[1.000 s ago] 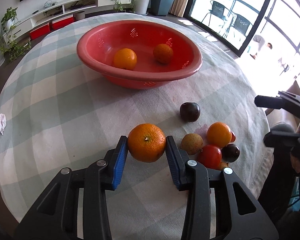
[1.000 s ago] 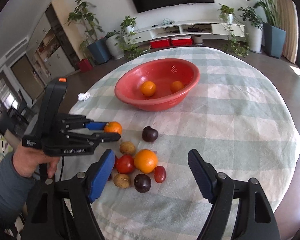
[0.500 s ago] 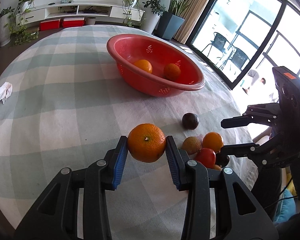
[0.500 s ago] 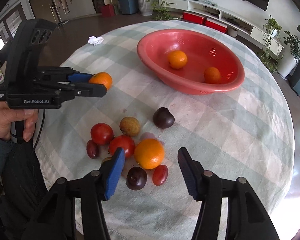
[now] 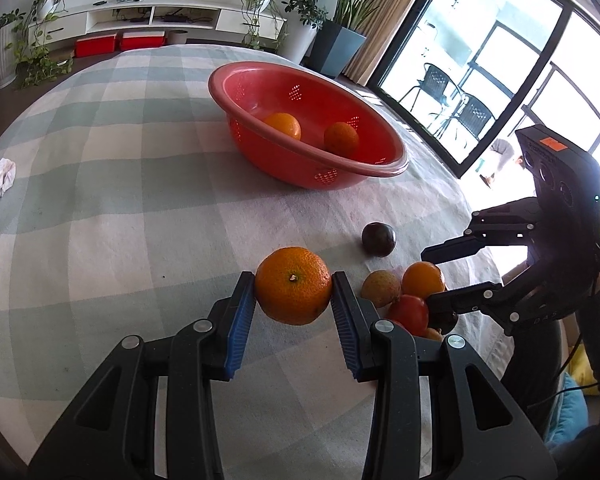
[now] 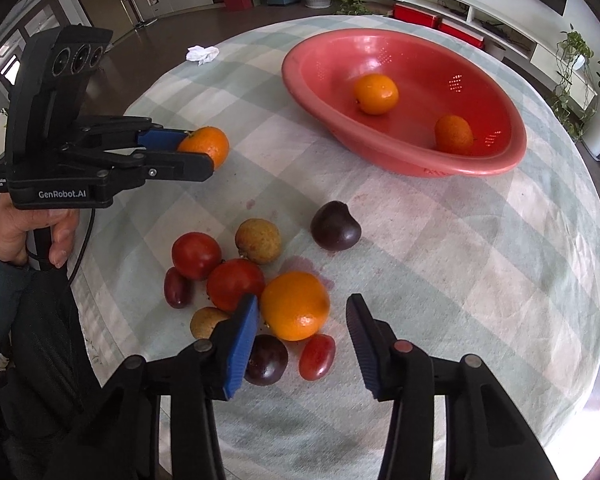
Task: Organize fruits
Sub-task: 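Carry the large orange with the left tool over the colander while the right tool carries its orange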
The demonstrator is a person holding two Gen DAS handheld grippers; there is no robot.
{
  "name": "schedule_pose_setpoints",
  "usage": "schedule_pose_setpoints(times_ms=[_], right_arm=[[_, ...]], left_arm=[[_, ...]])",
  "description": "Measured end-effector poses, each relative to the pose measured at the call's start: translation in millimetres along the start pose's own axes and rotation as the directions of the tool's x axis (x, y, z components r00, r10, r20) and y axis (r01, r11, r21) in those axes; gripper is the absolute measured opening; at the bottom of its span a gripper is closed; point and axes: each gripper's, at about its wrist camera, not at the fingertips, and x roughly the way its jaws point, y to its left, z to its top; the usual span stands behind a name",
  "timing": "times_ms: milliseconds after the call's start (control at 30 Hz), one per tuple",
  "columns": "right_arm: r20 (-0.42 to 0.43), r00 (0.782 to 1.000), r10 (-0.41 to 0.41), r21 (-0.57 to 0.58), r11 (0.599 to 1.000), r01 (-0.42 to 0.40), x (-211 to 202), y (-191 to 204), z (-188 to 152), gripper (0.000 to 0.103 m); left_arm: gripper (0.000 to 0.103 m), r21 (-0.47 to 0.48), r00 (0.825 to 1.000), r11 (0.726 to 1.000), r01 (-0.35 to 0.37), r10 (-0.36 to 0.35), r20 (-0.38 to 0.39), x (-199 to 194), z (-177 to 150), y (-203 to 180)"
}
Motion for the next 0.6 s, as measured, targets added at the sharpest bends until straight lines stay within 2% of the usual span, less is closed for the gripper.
schedule_pose_setpoints(times_ms=[133, 267, 600], right_arm=[[-0.014, 0.999, 0.039, 0.003, 0.999, -0.039, 2.5, -4.0, 1.2, 0.049], [-0.016, 0.996, 0.091, 0.008, 0.996, -0.090, 4.7, -6.0, 2.0, 0.042], [0.025, 0.992, 0.122, 0.028, 0.992, -0.123, 0.7, -7.9, -4.6, 0.040]], left_arm=[[0.036, 0.000, 1.000, 1.000, 0.005, -0.005, 0.000, 0.9, 0.1, -0.5], [0.036, -0.005, 1.000, 1.000, 0.008, -0.008, 0.001, 1.0, 0.2, 0.2], [0.036, -0.007, 1.000, 1.000, 0.004, -0.004, 0.005, 1.2, 0.2, 0.7]])
